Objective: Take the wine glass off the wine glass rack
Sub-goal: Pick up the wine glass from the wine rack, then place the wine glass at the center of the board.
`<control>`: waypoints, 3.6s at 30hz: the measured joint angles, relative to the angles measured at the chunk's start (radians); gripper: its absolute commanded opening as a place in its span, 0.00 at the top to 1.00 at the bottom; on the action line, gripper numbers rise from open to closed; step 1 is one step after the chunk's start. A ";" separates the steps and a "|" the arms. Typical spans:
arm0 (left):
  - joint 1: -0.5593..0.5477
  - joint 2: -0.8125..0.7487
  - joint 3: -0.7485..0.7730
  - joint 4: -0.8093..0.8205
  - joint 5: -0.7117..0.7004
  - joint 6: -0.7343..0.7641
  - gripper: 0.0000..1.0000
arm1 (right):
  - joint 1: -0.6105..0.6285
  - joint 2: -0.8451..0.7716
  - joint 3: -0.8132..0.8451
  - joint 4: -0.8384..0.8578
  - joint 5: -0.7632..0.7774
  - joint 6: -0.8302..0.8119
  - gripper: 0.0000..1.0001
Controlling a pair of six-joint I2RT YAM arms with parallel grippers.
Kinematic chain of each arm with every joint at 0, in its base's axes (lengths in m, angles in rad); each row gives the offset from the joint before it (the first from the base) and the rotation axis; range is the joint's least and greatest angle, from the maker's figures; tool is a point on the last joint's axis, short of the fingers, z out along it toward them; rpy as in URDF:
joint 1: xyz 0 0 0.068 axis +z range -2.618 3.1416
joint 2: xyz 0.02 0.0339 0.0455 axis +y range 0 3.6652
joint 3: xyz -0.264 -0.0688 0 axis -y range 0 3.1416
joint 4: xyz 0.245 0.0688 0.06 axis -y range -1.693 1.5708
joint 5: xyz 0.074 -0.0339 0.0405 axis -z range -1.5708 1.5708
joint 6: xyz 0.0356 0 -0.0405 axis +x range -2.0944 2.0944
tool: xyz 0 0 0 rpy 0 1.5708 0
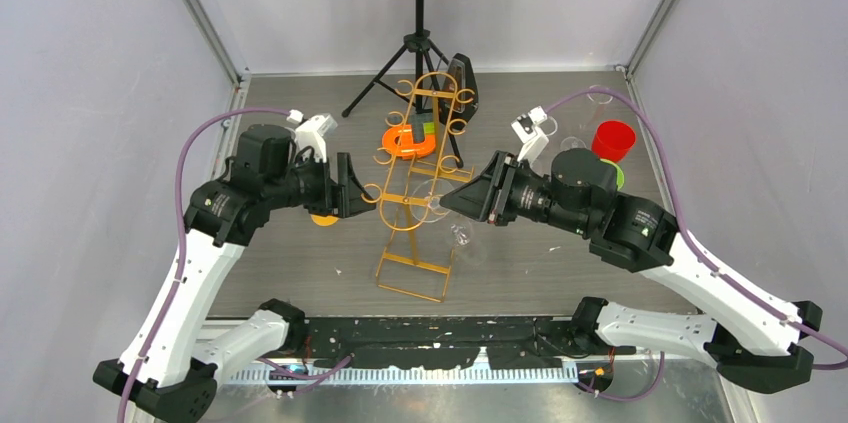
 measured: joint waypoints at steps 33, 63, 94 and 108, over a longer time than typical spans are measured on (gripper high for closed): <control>0.000 0.005 -0.014 -0.004 -0.003 0.004 0.34 | -0.007 0.050 -0.017 0.045 -0.011 0.008 0.94; 0.000 0.006 -0.016 0.008 0.000 0.007 0.31 | -0.013 -0.047 -0.045 0.042 0.068 0.101 0.94; 0.000 -0.109 0.003 -0.098 -0.136 0.026 0.22 | -0.013 -0.269 -0.069 -0.159 -0.021 -0.080 0.94; -0.006 -0.327 -0.111 -0.124 0.008 -0.069 0.21 | -0.013 -0.109 0.281 -0.466 -0.152 -0.444 0.94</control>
